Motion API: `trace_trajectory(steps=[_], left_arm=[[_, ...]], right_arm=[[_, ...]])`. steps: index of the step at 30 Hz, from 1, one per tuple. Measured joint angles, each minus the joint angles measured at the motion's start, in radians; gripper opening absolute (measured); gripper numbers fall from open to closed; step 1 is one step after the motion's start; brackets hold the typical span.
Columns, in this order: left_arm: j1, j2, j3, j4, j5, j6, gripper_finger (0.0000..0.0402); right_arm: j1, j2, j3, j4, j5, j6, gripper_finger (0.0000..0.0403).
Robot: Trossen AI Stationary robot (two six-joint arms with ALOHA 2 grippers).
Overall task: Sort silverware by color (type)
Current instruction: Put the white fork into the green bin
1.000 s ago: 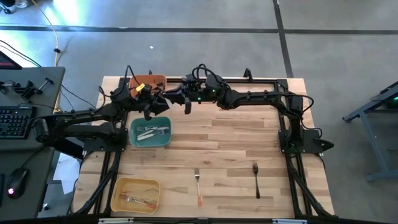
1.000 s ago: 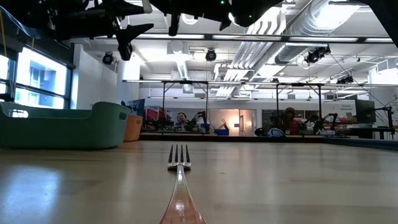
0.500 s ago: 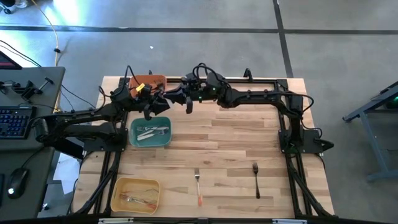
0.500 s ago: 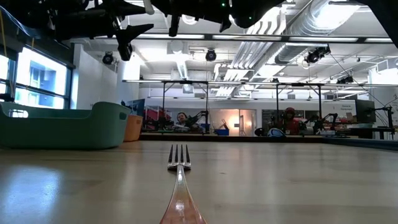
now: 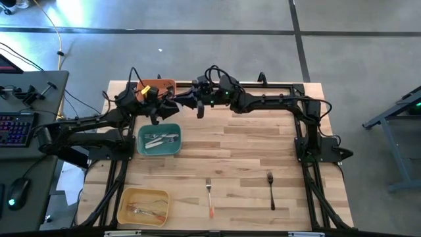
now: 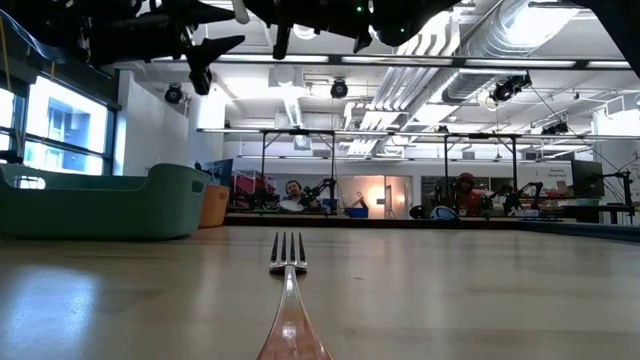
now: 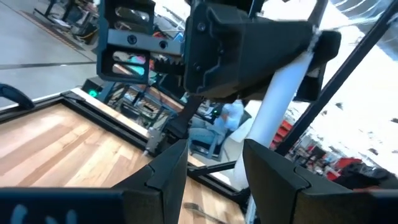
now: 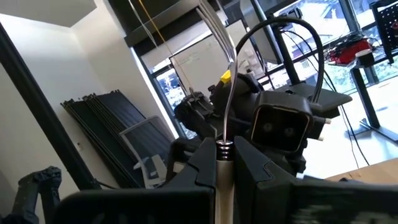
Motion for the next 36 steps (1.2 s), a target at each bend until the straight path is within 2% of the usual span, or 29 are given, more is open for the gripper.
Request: trace_trajectory(steps=[12, 27, 36], left_arm=[[-0.027, -0.001, 0.0, 0.001, -0.002, -0.046, 0.0149], [-0.046, 0.002, 0.005, -0.003, -0.06, -0.109, 0.0149], [-0.026, 0.002, 0.005, 0.002, -0.011, -0.143, 0.0154]], right_arm=[[0.014, 0.0, 0.0, -0.001, -0.002, -0.008, 0.0001], [-0.002, 0.0, 0.0, -0.007, -0.009, 0.001, 0.0001], [-0.014, 0.0, 0.0, 0.0, -0.012, 0.001, 0.0001]])
